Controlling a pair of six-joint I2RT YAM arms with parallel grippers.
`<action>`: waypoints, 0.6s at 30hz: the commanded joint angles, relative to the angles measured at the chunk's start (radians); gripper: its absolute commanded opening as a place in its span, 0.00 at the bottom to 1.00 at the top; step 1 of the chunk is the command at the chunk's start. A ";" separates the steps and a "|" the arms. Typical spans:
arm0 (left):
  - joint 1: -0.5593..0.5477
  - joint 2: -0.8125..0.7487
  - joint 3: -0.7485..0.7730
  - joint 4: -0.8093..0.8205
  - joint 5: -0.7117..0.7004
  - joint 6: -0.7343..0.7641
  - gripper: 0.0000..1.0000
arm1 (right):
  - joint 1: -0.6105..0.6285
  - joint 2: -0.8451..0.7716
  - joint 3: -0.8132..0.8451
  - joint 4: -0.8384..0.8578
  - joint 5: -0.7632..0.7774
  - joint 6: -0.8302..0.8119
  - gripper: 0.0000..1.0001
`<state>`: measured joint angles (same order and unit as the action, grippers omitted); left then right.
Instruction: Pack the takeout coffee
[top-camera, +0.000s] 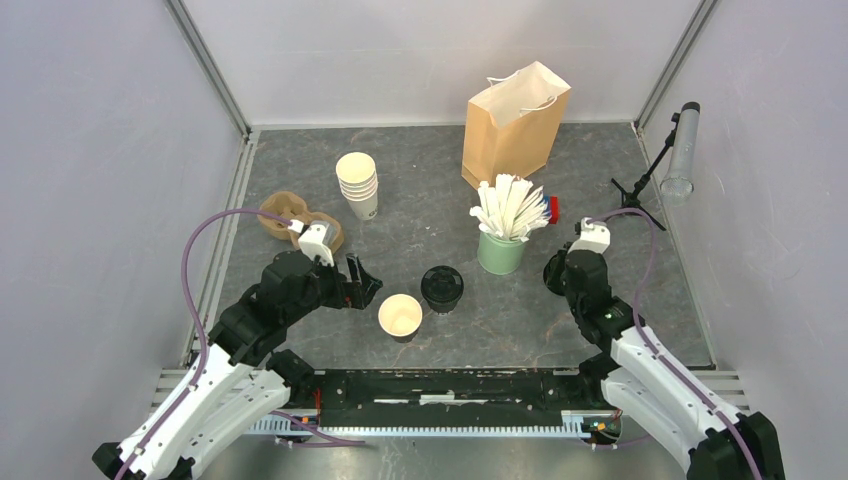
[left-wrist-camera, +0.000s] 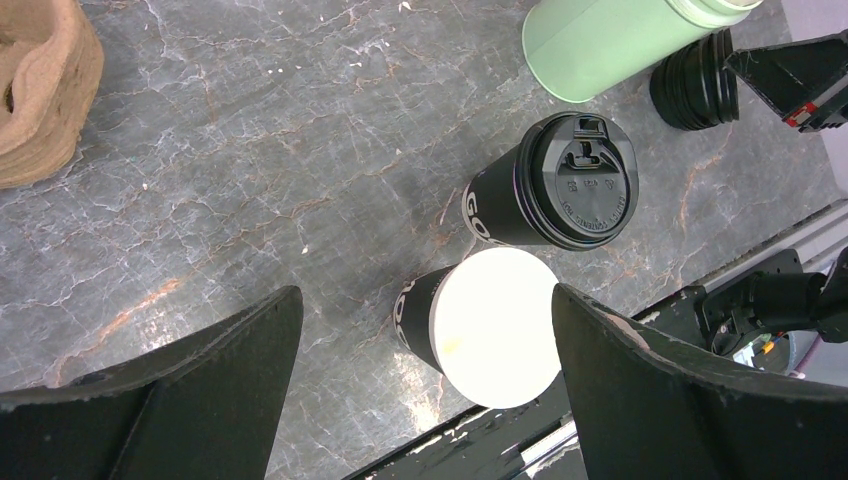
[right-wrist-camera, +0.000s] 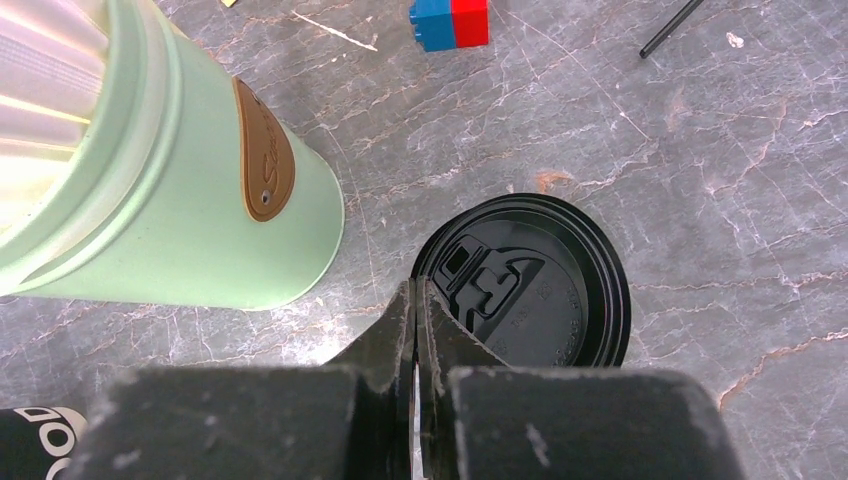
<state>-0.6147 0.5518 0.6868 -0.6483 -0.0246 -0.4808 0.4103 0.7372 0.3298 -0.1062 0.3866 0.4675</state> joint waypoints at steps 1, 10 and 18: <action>-0.005 0.003 0.001 0.025 -0.003 0.037 1.00 | -0.002 -0.025 0.033 -0.003 0.020 -0.016 0.00; -0.005 0.007 0.001 0.025 -0.003 0.036 1.00 | -0.003 -0.023 0.065 -0.056 0.055 -0.060 0.00; -0.006 0.012 0.002 0.025 -0.001 0.036 1.00 | -0.003 0.051 0.069 -0.018 0.056 -0.039 0.23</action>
<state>-0.6147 0.5613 0.6868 -0.6483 -0.0246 -0.4808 0.4103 0.7582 0.3580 -0.1535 0.4107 0.4171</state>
